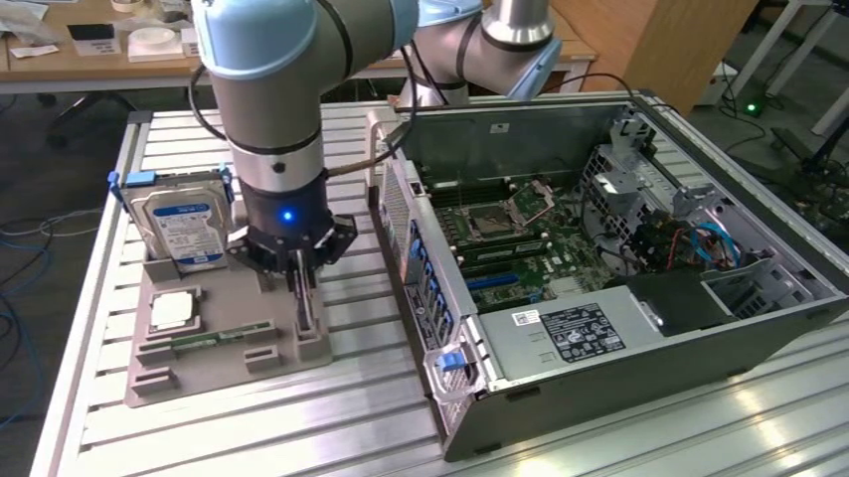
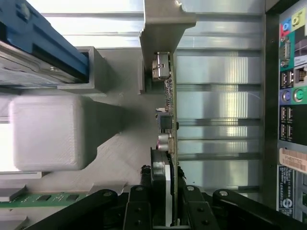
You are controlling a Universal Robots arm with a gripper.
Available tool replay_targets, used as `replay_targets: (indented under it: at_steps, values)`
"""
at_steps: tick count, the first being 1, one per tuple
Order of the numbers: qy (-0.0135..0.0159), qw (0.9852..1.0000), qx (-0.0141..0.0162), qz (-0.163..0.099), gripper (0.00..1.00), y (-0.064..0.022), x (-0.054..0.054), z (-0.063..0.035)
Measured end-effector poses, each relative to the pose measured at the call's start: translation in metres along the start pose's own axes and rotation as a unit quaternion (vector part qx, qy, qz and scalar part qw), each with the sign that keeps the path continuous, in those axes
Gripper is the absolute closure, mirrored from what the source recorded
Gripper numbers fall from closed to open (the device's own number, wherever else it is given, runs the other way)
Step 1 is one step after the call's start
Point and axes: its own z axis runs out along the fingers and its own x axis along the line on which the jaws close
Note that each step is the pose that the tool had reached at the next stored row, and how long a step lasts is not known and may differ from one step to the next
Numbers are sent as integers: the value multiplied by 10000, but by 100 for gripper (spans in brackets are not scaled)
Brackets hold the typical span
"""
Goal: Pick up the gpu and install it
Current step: 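Pick up the gpu and move the gpu toward the slot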
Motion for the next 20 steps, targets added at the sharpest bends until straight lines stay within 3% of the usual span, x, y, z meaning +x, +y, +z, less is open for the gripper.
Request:
replay_targets:
  at_steps: [20]
  values:
    - [1, 10000, -20, 0, 72, 43, -10, -905]
